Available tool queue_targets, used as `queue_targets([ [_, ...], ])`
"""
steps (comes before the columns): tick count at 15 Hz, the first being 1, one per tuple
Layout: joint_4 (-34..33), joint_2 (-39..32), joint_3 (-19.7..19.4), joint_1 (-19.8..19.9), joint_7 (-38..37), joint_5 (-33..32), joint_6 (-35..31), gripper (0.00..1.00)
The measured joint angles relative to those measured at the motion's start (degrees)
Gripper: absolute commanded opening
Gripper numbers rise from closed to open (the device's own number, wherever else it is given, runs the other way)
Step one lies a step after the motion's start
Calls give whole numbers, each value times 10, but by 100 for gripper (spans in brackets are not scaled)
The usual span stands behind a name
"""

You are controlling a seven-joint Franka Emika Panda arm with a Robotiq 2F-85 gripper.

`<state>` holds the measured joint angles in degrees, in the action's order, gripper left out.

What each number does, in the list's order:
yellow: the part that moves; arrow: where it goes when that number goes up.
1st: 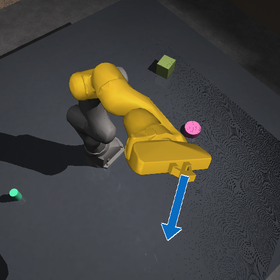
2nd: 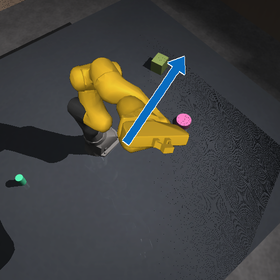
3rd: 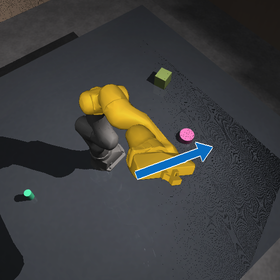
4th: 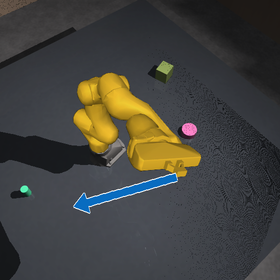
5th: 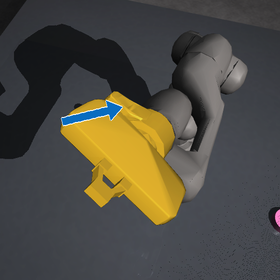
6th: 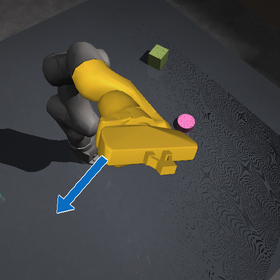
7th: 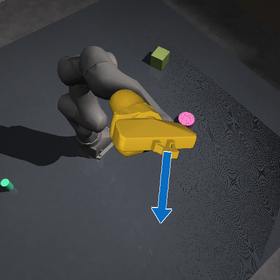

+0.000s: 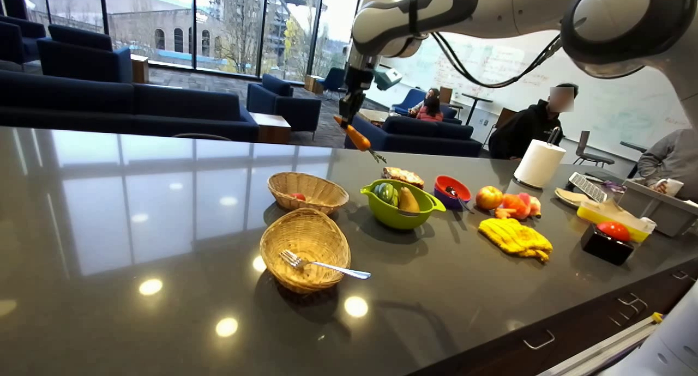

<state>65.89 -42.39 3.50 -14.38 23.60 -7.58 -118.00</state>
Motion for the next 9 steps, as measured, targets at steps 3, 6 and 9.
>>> queue_targets([
  [3,77,40,2,12,-11,2,-41,6],
  [6,154,81,11,32,-18,2,-83,6],
  [9,237,123,17,53,-18,4,-125,6],
])
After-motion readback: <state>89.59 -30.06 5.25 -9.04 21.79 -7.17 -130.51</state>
